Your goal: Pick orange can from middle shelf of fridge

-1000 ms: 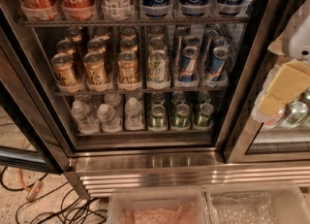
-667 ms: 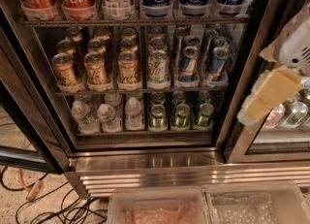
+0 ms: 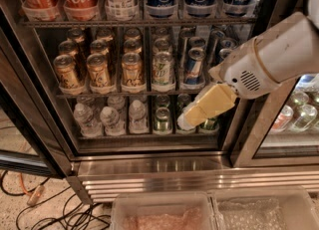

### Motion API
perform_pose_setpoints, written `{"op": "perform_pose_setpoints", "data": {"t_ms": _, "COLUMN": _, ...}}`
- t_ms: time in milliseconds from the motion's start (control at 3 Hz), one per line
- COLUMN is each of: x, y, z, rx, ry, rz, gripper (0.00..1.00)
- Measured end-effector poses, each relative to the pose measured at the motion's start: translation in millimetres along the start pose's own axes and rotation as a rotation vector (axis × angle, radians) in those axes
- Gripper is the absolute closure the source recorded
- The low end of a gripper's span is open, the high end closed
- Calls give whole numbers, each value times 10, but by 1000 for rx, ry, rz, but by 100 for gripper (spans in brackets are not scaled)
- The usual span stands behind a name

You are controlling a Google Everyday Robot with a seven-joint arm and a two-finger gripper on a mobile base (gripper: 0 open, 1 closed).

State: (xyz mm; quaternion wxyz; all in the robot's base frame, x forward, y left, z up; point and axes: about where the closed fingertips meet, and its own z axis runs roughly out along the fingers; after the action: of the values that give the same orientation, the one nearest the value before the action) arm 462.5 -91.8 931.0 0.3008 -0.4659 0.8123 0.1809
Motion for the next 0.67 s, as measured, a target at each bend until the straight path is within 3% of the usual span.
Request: {"op": "perform_pose_setpoints", "data": {"t_ms": 667, "x": 24, "y": 46, "z": 120, "rx": -7, "ry": -31, "rz": 25, "gripper": 0}}
